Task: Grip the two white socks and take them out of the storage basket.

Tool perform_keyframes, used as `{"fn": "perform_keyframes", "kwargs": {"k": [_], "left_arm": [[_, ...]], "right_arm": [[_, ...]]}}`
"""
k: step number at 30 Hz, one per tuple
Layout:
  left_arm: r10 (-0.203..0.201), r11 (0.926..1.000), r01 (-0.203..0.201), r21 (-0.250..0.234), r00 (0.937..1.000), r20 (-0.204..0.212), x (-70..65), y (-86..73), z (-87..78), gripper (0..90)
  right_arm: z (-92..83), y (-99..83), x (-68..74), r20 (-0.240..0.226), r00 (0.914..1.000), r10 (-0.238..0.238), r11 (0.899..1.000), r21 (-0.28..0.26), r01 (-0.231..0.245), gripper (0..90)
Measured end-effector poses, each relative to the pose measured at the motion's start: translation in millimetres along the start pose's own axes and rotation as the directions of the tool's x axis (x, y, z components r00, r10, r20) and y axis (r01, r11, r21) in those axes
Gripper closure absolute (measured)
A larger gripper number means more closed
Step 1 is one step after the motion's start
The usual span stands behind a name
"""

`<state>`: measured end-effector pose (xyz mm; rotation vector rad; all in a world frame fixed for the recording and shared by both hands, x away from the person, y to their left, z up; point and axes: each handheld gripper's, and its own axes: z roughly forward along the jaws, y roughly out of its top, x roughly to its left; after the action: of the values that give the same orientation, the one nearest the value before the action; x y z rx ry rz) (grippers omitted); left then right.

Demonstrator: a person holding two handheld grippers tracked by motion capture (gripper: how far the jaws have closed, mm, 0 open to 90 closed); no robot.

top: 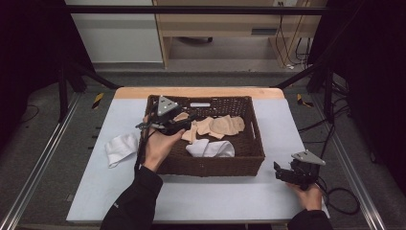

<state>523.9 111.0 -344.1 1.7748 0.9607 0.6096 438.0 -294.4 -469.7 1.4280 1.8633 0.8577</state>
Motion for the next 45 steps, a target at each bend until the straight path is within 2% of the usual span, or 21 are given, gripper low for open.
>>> {"fn": "perform_keyframes", "kwargs": {"k": [5, 9, 11, 16, 20, 23, 25, 27, 32, 34, 37, 38, 40, 44, 45], "left_arm": [[0.015, 0.9988, -0.016, 0.047, 0.9996, 0.023, -4.9, -8.8, 21.8, 42.8], [0.02, 0.9925, -0.025, 0.12, 0.9992, 0.035, -4.8, -15.0, 35.4, 43.4], [0.031, 0.9952, -0.034, 0.092, 0.9987, 0.041, -5.0, -17.2, 38.5, 43.5], [0.077, 0.9868, -0.083, 0.139, 0.996, 0.044, -6.0, -22.8, 49.3, 43.8], [0.085, 0.9793, -0.096, 0.178, 0.9941, 0.067, -6.5, -31.6, 60.0, 43.5], [0.096, 0.9678, -0.111, 0.226, 0.9924, 0.078, -8.1, -40.3, 68.6, 42.9], [0.11, 0.9551, -0.127, 0.268, 0.9908, 0.079, -8.3, -45.6, 73.8, 41.3], [0.097, 0.9498, -0.119, 0.29, 0.9914, 0.089, -9.2, -50.1, 77.5, 40.6], [0.12, 0.9308, -0.145, 0.335, 0.9882, 0.095, -12.3, -54.8, 82.0, 36.3], [0.122, 0.9238, -0.15, 0.352, 0.9875, 0.101, -13.5, -57.0, 83.8, 33.4], [0.119, 0.9172, -0.152, 0.368, 0.9867, 0.111, -15.2, -59.2, 85.8, 32.8], [0.117, 0.9124, -0.153, 0.38, 0.9863, 0.116, -15.8, -60.1, 86.5, 32.1], [0.118, 0.8985, -0.158, 0.409, 0.9854, 0.123, -17.3, -62.4, 89.0, 31.2], [0.14, 0.8517, -0.184, 0.491, 0.9822, 0.124, -20.4, -67.6, 95.3, 30.8], [0.142, 0.8477, -0.19, 0.495, 0.9808, 0.133, -20.6, -68.5, 96.2, 32.8]], "right_arm": [[0.4, 0.1, 0.0, -0.002, 1.0, 0.002, 1.0, 0.001, -0.002, 9.7], [0.6, 0.1, 0.2, -0.003, 1.0, 0.002, 1.0, 0.002, -0.002, 9.6], [0.8, 0.1, 0.1, -0.003, 1.0, 0.0, 1.0, 0.004, 0.0, 9.6], [1.6, 0.2, 0.4, -0.002, 1.0, 0.0, 1.0, 0.006, 0.0, 9.5], [1.4, 0.1, 0.1, -0.002, 1.0, -0.003, 1.0, 0.004, 0.003, 9.4], [2.1, 0.2, 0.2, -0.001, 1.0, -0.002, 1.0, 0.009, 0.002, 9.3], [2.1, 0.2, 0.7, -0.003, 1.0, 0.0, 1.0, 0.01, 0.0, 9.3], [2.1, 0.2, 0.7, -0.003, 1.0, -0.001, 1.0, 0.01, 0.001, 9.2], [3.0, 0.2, 0.6, -0.002, 1.0, -0.005, 1.0, 0.015, 0.005, 9.1], [2.7, 0.1, 0.8, -0.004, 1.0, -0.006, 1.0, 0.015, 0.006, 9.1], [2.5, 0.1, 0.6, -0.004, 1.0, -0.002, 1.0, 0.015, 0.002, 9.0], [2.6, 0.1, 0.5, -0.004, 1.0, -0.001, 1.0, 0.016, 0.001, 9.0], [3.0, 0.1, 0.4, -0.003, 1.0, -0.007, 1.0, 0.019, 0.007, 9.0], [3.2, 0.1, 0.5, -0.004, 1.0, -0.007, 1.0, 0.018, 0.007, 8.9], [3.1, 0.1, 0.4, -0.004, 1.0, -0.006, 1.0, 0.018, 0.006, 8.9]]}}
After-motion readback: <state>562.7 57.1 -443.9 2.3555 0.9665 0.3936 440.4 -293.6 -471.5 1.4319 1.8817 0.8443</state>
